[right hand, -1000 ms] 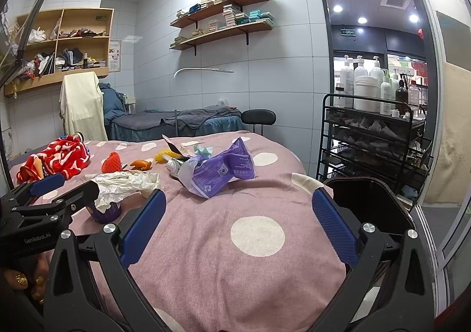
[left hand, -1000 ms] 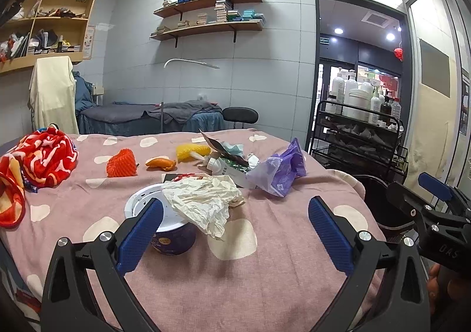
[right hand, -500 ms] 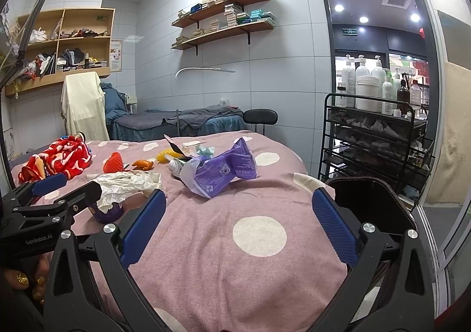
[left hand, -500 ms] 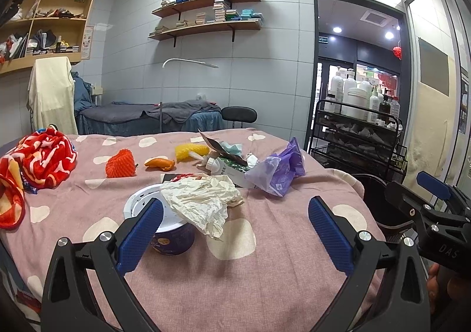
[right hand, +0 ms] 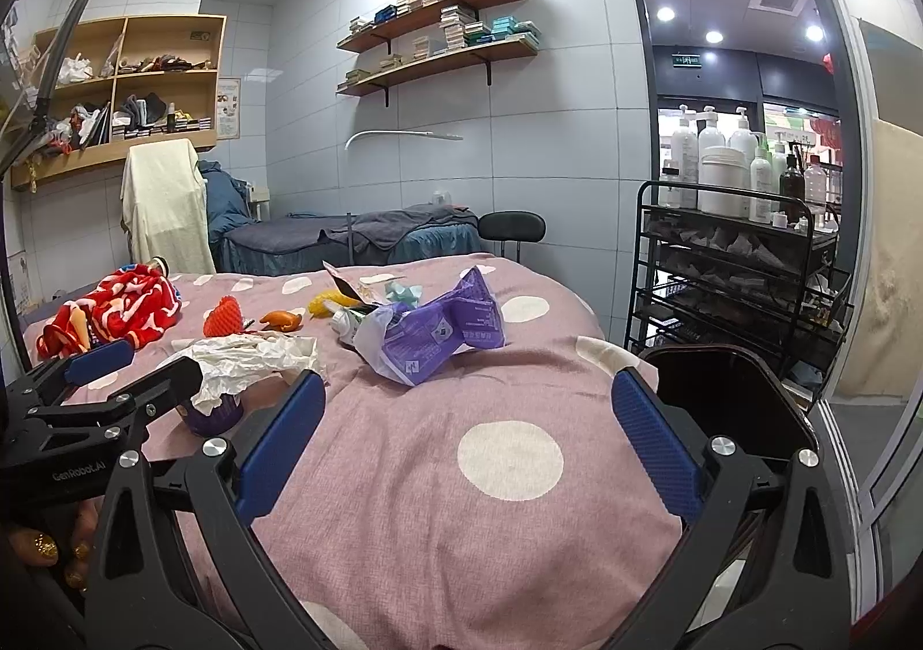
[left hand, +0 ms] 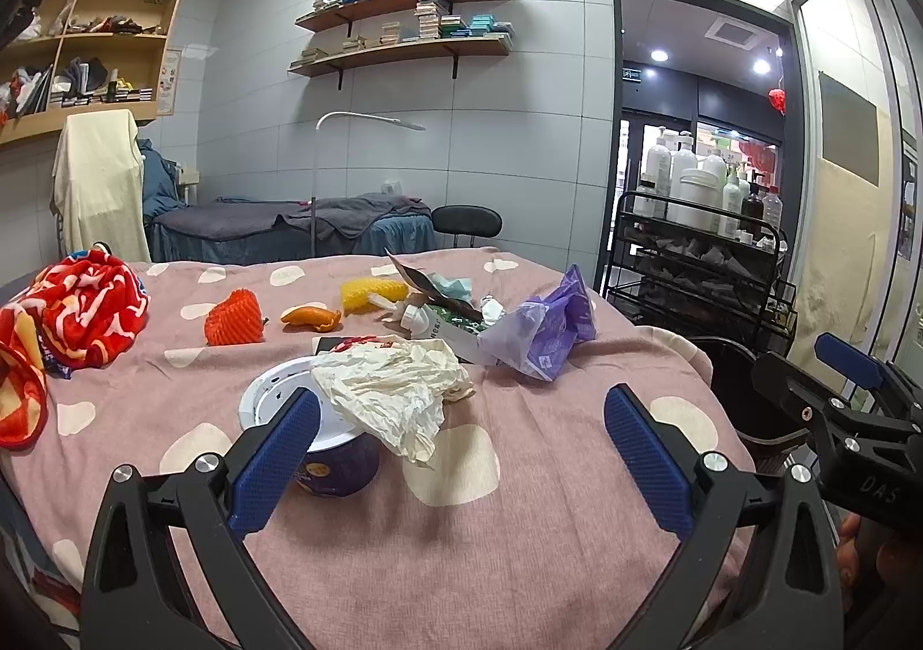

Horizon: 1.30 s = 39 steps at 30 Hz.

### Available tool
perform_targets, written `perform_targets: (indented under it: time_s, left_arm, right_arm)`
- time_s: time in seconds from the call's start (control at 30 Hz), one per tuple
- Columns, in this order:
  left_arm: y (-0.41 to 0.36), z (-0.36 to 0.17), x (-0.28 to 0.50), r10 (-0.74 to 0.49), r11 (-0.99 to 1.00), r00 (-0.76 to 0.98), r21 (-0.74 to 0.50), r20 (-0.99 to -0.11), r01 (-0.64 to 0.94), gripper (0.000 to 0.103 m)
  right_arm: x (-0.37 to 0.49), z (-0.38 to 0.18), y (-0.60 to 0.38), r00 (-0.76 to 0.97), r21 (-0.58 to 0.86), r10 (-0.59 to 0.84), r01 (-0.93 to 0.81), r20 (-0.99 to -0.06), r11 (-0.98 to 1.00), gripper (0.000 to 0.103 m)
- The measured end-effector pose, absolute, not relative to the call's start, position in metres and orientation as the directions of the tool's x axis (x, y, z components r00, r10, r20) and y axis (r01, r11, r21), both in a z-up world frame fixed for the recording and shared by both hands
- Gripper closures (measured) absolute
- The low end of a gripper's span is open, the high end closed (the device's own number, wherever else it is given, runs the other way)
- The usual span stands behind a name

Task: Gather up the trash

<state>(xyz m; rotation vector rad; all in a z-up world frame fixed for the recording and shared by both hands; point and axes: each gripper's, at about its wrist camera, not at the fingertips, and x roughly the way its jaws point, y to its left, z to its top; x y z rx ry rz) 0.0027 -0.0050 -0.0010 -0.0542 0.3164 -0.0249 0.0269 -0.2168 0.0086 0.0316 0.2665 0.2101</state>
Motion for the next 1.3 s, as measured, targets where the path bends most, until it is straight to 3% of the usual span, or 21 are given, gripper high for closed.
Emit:
perform_targets:
  time_s: [1.3]
  left_arm:
    - [-0.003,-0.012,0.005,-0.042,0.998,0.942,-0.05,-0.334,0.027,0.005]
  right_arm:
    - [0.031,0.003,-0.211,0.934,0.047,0.214,-0.21,-0.287,0.977,0.005]
